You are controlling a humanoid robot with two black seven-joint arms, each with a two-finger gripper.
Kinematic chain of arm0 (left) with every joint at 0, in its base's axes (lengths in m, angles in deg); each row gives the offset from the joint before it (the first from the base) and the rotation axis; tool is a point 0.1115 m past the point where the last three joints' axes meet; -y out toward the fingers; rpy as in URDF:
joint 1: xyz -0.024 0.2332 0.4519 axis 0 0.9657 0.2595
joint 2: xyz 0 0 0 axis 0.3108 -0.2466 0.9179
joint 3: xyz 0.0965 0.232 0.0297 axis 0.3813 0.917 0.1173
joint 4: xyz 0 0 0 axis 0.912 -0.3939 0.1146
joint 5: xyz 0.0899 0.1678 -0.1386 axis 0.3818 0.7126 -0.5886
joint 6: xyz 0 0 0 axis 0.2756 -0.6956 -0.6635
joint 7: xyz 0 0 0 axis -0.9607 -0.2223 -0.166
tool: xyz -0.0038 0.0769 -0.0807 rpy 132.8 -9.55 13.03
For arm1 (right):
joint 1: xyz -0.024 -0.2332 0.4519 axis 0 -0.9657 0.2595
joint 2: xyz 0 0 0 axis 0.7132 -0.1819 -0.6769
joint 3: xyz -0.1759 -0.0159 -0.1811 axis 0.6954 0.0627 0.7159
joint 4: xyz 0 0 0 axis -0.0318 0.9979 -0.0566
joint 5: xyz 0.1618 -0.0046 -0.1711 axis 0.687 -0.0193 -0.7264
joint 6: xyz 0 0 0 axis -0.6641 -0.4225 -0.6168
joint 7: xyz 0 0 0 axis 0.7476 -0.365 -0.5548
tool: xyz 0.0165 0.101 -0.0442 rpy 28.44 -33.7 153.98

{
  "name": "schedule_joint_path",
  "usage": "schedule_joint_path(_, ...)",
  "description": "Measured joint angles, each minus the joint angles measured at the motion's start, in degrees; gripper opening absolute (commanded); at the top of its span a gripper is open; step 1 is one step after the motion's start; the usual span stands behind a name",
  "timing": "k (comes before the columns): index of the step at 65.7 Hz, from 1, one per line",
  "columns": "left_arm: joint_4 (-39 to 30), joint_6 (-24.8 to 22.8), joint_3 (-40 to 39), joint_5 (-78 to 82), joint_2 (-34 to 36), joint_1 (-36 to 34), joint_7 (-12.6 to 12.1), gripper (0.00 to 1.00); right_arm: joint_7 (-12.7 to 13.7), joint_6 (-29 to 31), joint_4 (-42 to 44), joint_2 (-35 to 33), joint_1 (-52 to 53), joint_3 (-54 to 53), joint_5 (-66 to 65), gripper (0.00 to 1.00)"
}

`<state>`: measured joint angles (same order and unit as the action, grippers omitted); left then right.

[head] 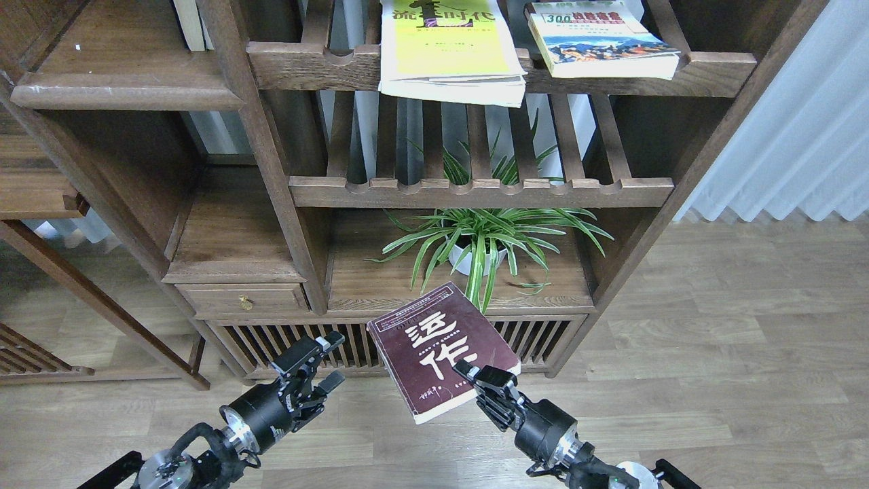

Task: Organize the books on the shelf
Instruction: 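Lower the book and bring the left gripper up to its edge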

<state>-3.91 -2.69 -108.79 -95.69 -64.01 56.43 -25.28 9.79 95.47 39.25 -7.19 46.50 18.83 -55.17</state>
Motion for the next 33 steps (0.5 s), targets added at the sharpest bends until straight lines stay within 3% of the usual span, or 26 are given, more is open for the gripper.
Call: schedule_joint_path(33, 1.2, 0.0, -0.1, 0.0, -2.0, -1.0, 0.4, 1.00, -0.6, 0.0, -2.3, 0.0, 4.2, 0.0, 0.7, 0.05)
